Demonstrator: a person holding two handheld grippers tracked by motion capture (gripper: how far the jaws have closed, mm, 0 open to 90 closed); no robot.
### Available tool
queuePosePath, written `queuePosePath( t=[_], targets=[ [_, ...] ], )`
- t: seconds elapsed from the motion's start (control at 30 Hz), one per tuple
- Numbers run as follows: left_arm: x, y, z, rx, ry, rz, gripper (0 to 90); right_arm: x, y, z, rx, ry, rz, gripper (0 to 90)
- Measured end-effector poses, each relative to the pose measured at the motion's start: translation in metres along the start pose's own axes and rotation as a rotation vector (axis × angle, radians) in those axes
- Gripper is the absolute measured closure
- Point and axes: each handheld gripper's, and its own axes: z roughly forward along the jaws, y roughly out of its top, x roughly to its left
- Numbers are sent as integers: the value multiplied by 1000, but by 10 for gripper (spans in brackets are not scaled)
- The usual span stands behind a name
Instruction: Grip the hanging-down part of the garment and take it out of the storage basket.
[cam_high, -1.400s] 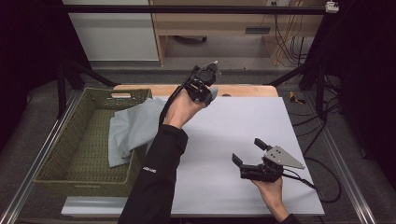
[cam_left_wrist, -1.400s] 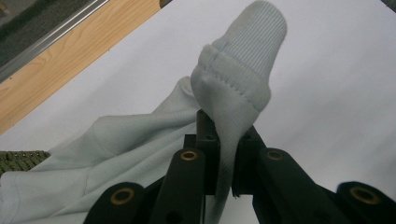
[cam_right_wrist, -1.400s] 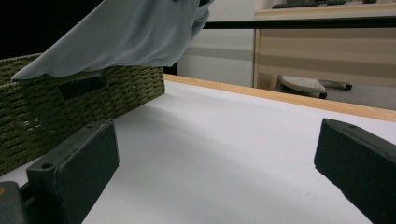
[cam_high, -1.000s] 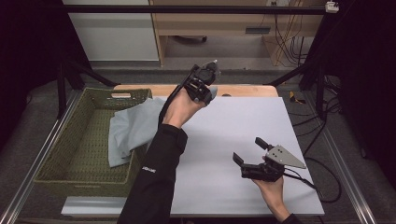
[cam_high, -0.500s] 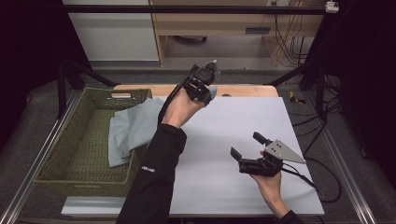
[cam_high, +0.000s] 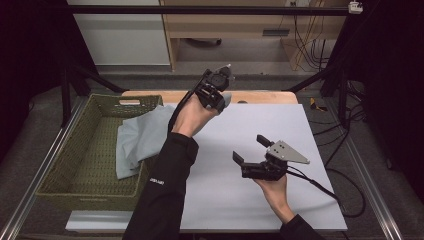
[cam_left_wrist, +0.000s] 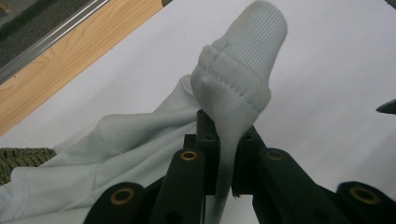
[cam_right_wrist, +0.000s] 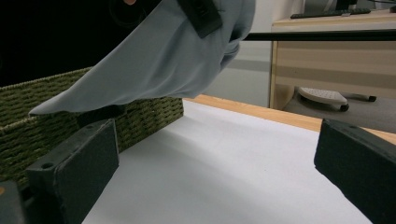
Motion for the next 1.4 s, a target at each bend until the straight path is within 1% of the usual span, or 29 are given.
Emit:
queuePosePath(
  t=[0.03, 0.07, 0.1, 0.13, 0.2, 0.23, 0.3, 0.33, 0.37, 0.4, 0.47, 0.5, 0.53, 0.57, 0.73, 0.77, 0.8, 0.9, 0.93, 0.97, 1.0, 1.03, 1.07, 1.1, 1.23, 1.27, 1.3, 1.37, 1.4],
  targets=[
    [0, 0, 0, -2, 0, -2, 834, 2, 1, 2, 0, 5, 8, 4],
    [0, 0, 0, -1, -1, -2, 834, 1, 1, 4, 1, 8, -6, 4],
    [1, 0, 0, 0, -2, -4, 834, 2, 1, 6, -1, 9, 11, 4],
    [1, 0, 0, 0, -2, -4, 834, 2, 2, 9, 2, 7, -3, 4],
    [1, 0, -1, 9, 0, -2, 834, 5, 3, 12, 4, 4, 5, 4],
    [1, 0, -1, 12, 0, -1, 834, 5, 4, 14, 4, 11, -9, 4],
    [1, 0, -1, 9, 0, -5, 834, 9, 5, 18, -6, 18, 17, 4],
    [1, 0, -1, 8, 0, -4, 834, 9, 5, 20, -5, 20, 1, 4],
    [1, 0, 0, 8, -1, -4, 834, 11, 5, 22, 1, 21, 1, 4],
    [1, 0, 0, 10, 0, -3, 834, 10, 5, 23, 9, 24, -34, 4],
    [2, 0, -1, 6, 0, -6, 834, 14, 5, 27, 13, 28, -7, 4],
    [2, 1, -1, 6, 1, -6, 834, 15, 5, 29, 11, 31, -14, 4],
    [2, 1, -1, 8, 1, -6, 834, 16, 5, 32, 4, 32, -7, 4],
    [2, 1, -2, 7, 3, -7, 834, 16, 5, 33, 14, 33, -21, 4],
    [2, 1, -3, 6, 4, -6, 834, 23, 5, 45, 23, 42, -14, 4],
    [2, 1, -3, 8, 3, -5, 834, 23, 4, 47, 29, 40, -25, 4],
    [2, 1, -3, 7, 3, -4, 834, 25, 4, 50, 24, 43, -14, 4],
    [2, 1, -3, 8, 2, -5, 834, 25, 1, 56, 31, 55, -43, 4],
    [2, 1, -3, 8, 2, -3, 834, 28, 1, 58, 37, 55, -21, 4],
    [2, 1, -3, 9, 2, -3, 834, 29, 1, 62, 30, 56, -19, 4],
    [3, 0, -3, 8, 0, -2, 834, 32, 1, 63, 39, 56, 1, 3],
    [3, 0, -3, 6, 0, -7, 834, 32, 1, 65, 38, 61, -2, 4],
    [3, 0, -3, 3, 2, -9, 834, 33, 1, 68, 27, 62, 9, 4],
    [3, 0, -4, 5, 2, -9, 834, 33, 1, 69, 33, 66, 13, 4],
    [4, -1, -5, 5, 2, -6, 834, 35, 1, 76, 36, 62, 3, 4],
    [4, -1, -5, 6, 4, -6, 834, 36, 1, 81, 37, 65, -15, 5],
    [5, -1, -5, 8, 4, -6, 834, 38, 0, 83, 38, 68, -6, 4],
    [5, -1, -5, 8, 4, -6, 834, 38, 0, 86, 33, 75, -14, 4],
    [5, -1, -5, 8, 3, -5, 834, 38, -1, 88, 50, 76, -25, 4]
  ],
)
